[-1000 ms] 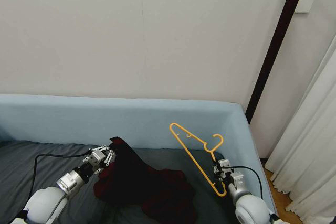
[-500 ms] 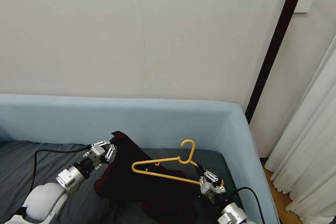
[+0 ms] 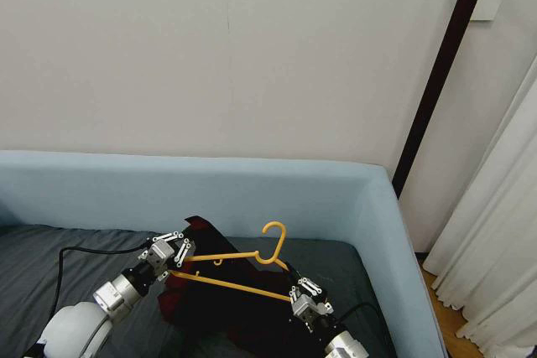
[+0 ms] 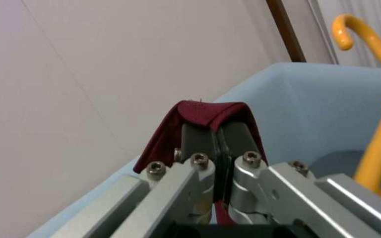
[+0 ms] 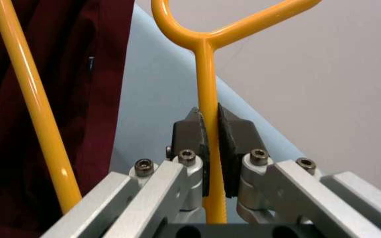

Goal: Pick up the clothes from the sofa and hang them on the clothes hanger.

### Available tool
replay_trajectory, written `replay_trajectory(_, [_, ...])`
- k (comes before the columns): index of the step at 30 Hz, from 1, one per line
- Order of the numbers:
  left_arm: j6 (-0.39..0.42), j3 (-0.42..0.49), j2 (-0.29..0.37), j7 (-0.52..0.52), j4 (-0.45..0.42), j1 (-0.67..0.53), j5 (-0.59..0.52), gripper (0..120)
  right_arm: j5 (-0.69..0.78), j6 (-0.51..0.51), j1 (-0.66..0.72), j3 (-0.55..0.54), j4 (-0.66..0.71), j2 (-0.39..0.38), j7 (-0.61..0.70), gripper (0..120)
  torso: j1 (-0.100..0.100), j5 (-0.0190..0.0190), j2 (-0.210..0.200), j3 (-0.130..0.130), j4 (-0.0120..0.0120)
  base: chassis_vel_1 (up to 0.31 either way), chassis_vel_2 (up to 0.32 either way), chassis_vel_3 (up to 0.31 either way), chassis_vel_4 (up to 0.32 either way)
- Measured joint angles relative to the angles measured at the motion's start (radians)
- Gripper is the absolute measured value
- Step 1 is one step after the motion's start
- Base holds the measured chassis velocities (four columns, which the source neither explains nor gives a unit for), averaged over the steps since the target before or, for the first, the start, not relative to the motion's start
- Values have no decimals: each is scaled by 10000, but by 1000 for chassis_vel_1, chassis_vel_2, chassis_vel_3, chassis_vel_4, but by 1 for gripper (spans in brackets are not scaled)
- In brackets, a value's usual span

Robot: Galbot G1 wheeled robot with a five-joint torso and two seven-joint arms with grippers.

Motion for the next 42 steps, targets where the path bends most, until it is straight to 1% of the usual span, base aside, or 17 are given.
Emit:
replay_trajectory(6, [-72, 1, -115, -13, -90, 117, 106, 0, 113, -415, 67, -388, 264, 126, 75, 4, 0, 0, 0, 0, 3, 0, 0, 0, 0])
replay_trajectory(9, [-92, -30, -134, -27, -239, 187, 96, 0, -162, -1043, 140, -567, 165, 230, 259, 4, 0, 1, 0, -1, 1, 0, 0, 0, 0])
replay_trajectory(10, [-92, -30, -134, -27, -239, 187, 96, 0, -162, -1043, 140, -567, 165, 230, 259, 4, 0, 1, 0, -1, 1, 0, 0, 0, 0])
replay_trajectory(14, [-173, -141, -83, -34, -456, 360, 104, 0, -451, -2325, 310, -601, -263, 284, 939, 4, 0, 3, 0, 0, 2, 0, 0, 0, 0])
replay_trajectory(15, [-173, -141, -83, -34, -456, 360, 104, 0, -451, -2325, 310, -601, -263, 284, 939, 4, 0, 3, 0, 0, 2, 0, 0, 0, 0])
replay_trajectory(17, [-222, -229, -35, -39, -508, 402, 306, 0, -375, -2825, 430, -580, -371, 170, 1202, 4, 0, 2, 0, 0, 2, 0, 0, 0, 0])
replay_trajectory(28, [-305, -260, -17, -24, -620, 519, 655, 0, 65, -3185, 618, -530, -317, -48, 1370, 4, 0, 2, 0, 1, 0, 0, 0, 0, 0])
replay_trajectory(32, [-365, -133, -181, 202, -941, 867, 874, 0, 316, -3501, 927, -673, -338, 23, 1447, 4, 0, 2, 0, 0, 2, 0, 0, 0, 0])
replay_trajectory(34, [-441, -109, -301, 284, -1152, 1061, 1036, 0, 502, -3859, 1207, -801, -518, 71, 1486, 4, 0, 2, 0, 0, 4, 0, 0, 0, 0])
replay_trajectory(42, [-503, -285, -204, 291, -1359, 1083, 1005, 0, 1033, -4483, 1452, -1028, -857, -29, 1624, 4, 0, 3, 0, 0, 1, 0, 0, 0, 0])
